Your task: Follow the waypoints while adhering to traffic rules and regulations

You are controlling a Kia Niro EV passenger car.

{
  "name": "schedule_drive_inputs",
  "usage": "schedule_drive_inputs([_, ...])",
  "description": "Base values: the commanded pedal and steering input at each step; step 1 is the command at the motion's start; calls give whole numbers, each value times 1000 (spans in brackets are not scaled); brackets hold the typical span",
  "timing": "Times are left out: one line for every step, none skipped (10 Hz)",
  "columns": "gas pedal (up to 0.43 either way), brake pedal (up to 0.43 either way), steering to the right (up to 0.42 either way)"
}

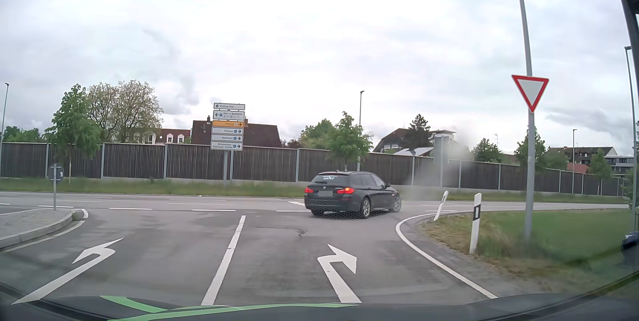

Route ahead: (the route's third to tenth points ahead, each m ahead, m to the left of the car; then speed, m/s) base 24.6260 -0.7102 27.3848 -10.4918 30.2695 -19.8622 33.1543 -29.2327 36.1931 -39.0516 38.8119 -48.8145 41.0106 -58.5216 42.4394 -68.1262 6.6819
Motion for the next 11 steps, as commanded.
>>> schedule_drive_inputs([0, 220, -17])
schedule_drive_inputs([0, 213, -16])
schedule_drive_inputs([0, 213, -15])
schedule_drive_inputs([0, 213, -15])
schedule_drive_inputs([0, 213, -14])
schedule_drive_inputs([0, 213, -12])
schedule_drive_inputs([0, 213, -10])
schedule_drive_inputs([0, 213, -7])
schedule_drive_inputs([0, 207, -2])
schedule_drive_inputs([0, 152, 9])
schedule_drive_inputs([0, 6, 27])
